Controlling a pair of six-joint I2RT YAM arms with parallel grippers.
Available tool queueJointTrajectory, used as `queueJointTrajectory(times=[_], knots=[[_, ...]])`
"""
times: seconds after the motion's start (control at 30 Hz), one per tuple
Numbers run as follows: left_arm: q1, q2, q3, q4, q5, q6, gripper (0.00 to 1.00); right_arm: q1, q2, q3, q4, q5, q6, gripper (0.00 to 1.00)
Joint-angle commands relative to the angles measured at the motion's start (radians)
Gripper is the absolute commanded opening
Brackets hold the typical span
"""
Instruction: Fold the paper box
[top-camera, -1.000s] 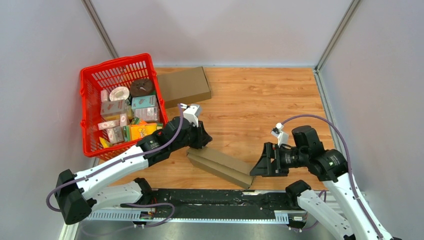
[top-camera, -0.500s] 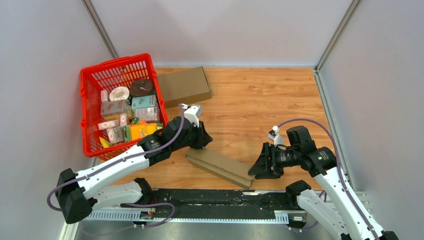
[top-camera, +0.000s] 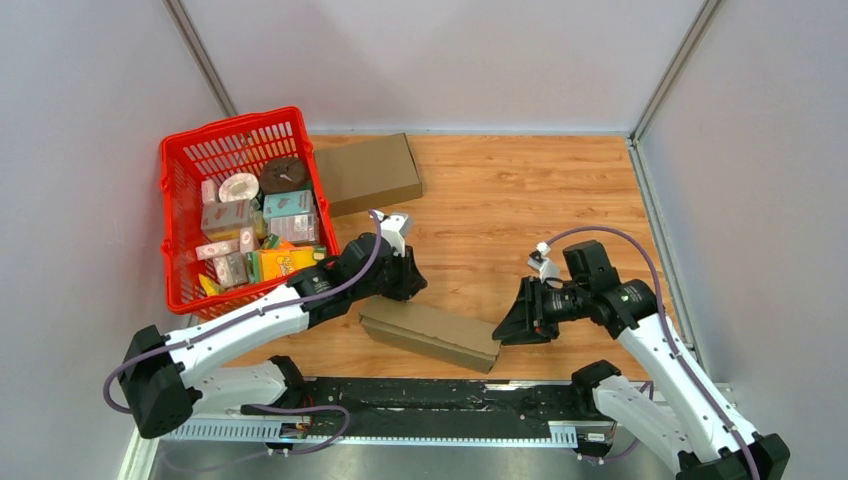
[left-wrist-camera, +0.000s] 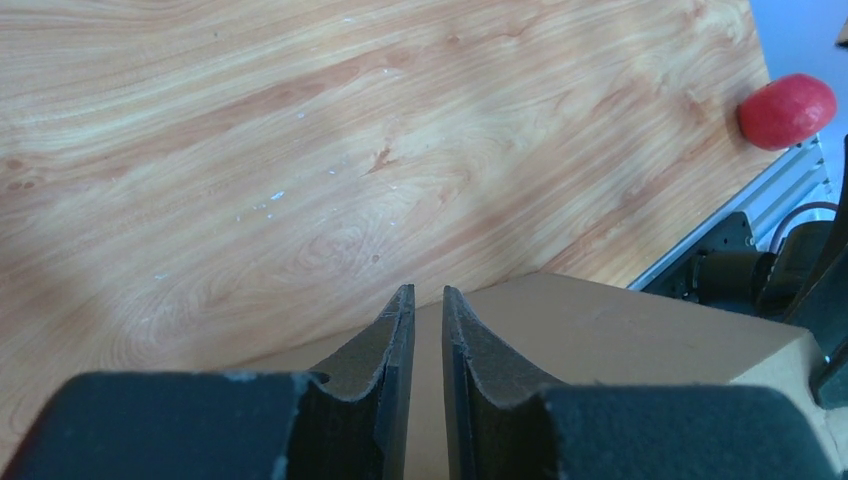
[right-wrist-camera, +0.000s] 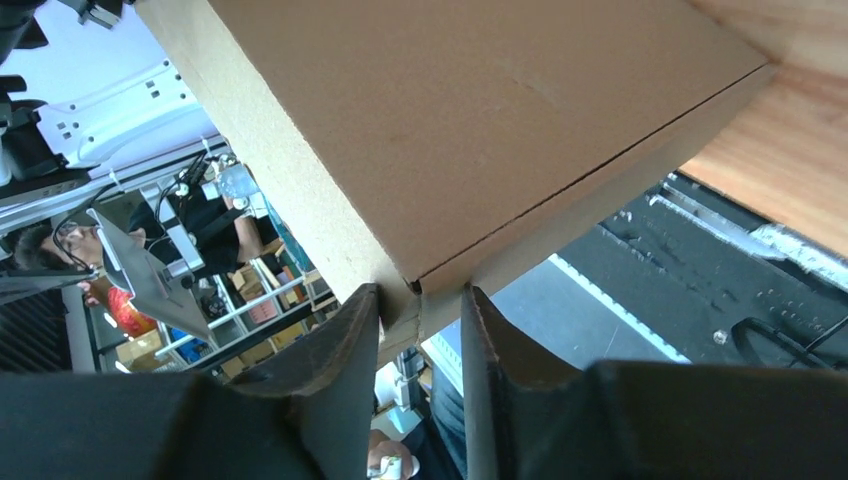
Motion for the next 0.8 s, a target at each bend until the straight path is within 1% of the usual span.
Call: queueJointTrajectory(times=[0.0, 0.07, 0.1, 0.13, 0.17, 0.2, 0.27, 0.3, 0.37, 0.4, 0.43, 0.47, 0.53, 0.57, 0.6, 0.63, 0.67, 0.7, 0.77], knots=[[0.002, 0.032, 0.017, 0.039, 0.005, 0.017, 0.25, -0.003, 0.058, 0.001, 0.087, 0.151, -0.072, 0.29], [0.020, 0.039, 0.065, 0.010, 0.002, 0.034, 0.27, -0.003, 0.082, -0.003, 0.125, 0.179, -0.084, 0.28], [0.035, 0.048, 0.086, 0.000, 0.019, 0.047, 0.31, -0.003, 0.084, -0.005, 0.134, 0.201, -0.095, 0.26], [0.054, 0.055, 0.130, -0.007, 0.054, 0.051, 0.32, -0.002, 0.081, -0.020, 0.156, 0.229, -0.100, 0.26], [0.098, 0.068, 0.155, -0.013, 0.091, 0.051, 0.33, -0.003, 0.081, -0.028, 0.197, 0.244, -0.101, 0.25], [0.119, 0.075, 0.177, -0.017, 0.168, 0.047, 0.34, -0.003, 0.079, -0.035, 0.220, 0.260, -0.101, 0.22], [0.168, 0.084, 0.243, -0.042, 0.273, 0.056, 0.36, -0.003, 0.081, -0.058, 0.289, 0.292, -0.103, 0.19], [0.176, 0.084, 0.290, -0.065, 0.290, 0.068, 0.36, -0.003, 0.083, -0.063, 0.305, 0.333, -0.111, 0.17], [0.187, 0.061, 0.324, -0.150, 0.318, 0.115, 0.37, -0.003, 0.067, -0.081, 0.347, 0.364, -0.114, 0.16], [0.196, 0.044, 0.336, -0.171, 0.338, 0.131, 0.36, -0.003, 0.057, -0.091, 0.364, 0.389, -0.102, 0.16], [0.201, 0.026, 0.330, -0.189, 0.364, 0.146, 0.34, -0.003, 0.046, -0.100, 0.399, 0.395, -0.095, 0.16], [0.206, -0.022, 0.324, -0.200, 0.411, 0.168, 0.31, -0.003, 0.034, -0.112, 0.410, 0.398, -0.088, 0.16], [0.210, -0.076, 0.288, -0.233, 0.451, 0.188, 0.28, -0.003, 0.030, -0.120, 0.439, 0.395, -0.066, 0.16], [0.209, -0.133, 0.271, -0.247, 0.486, 0.200, 0.24, -0.003, 0.030, -0.123, 0.441, 0.396, -0.063, 0.16], [0.210, -0.160, 0.243, -0.275, 0.481, 0.203, 0.24, -0.003, 0.030, -0.124, 0.443, 0.401, -0.063, 0.17], [0.210, -0.186, 0.232, -0.340, 0.464, 0.199, 0.23, -0.003, 0.030, -0.126, 0.443, 0.403, -0.065, 0.17], [0.210, -0.233, 0.223, -0.371, 0.445, 0.180, 0.25, -0.003, 0.030, -0.124, 0.440, 0.403, -0.066, 0.17], [0.212, -0.257, 0.211, -0.401, 0.439, 0.169, 0.30, -0.003, 0.026, -0.121, 0.435, 0.401, -0.068, 0.17], [0.210, -0.321, 0.198, -0.474, 0.406, 0.140, 0.42, -0.003, 0.017, -0.121, 0.424, 0.401, -0.068, 0.17]])
